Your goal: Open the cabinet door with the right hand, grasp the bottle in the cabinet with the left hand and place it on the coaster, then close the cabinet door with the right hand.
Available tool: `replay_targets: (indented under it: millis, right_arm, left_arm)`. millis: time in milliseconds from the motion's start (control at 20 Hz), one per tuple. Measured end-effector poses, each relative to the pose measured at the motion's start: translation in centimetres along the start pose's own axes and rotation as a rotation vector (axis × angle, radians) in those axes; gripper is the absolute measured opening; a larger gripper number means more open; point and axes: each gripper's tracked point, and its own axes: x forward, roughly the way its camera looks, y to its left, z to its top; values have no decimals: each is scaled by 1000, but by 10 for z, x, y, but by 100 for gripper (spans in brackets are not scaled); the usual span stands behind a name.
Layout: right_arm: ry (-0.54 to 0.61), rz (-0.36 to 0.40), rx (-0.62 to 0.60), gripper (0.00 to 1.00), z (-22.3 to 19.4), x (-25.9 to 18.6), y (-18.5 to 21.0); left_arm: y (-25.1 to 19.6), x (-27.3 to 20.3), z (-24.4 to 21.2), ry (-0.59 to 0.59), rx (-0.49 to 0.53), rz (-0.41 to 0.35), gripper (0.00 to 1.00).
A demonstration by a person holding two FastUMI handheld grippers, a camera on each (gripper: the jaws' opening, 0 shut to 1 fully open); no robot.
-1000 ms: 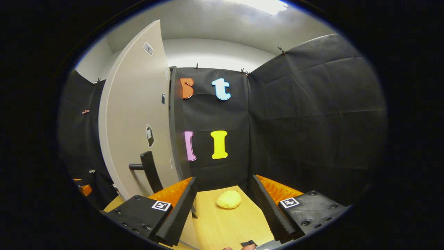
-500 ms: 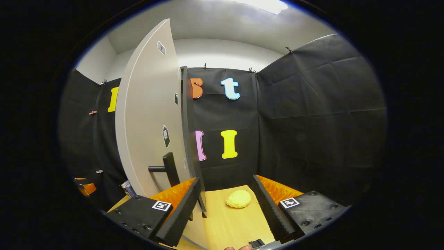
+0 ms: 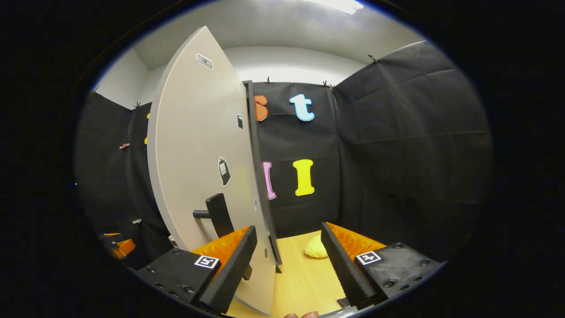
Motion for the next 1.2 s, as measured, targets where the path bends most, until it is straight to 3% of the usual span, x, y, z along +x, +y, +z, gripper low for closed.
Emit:
replay_targets:
  millis: [500, 850, 1200]
  right_arm:
    - [20, 129, 28, 97, -21, 13, 104]
    - [73, 268, 15, 98, -50, 25, 176]
    - [54, 255, -20, 99, -53, 18, 167]
  left_arm:
    - [26, -11, 1, -16, 5, 12, 95]
    - [39, -16, 5, -21, 4, 26, 95]
    - [39, -18, 13, -32, 7, 33, 95]
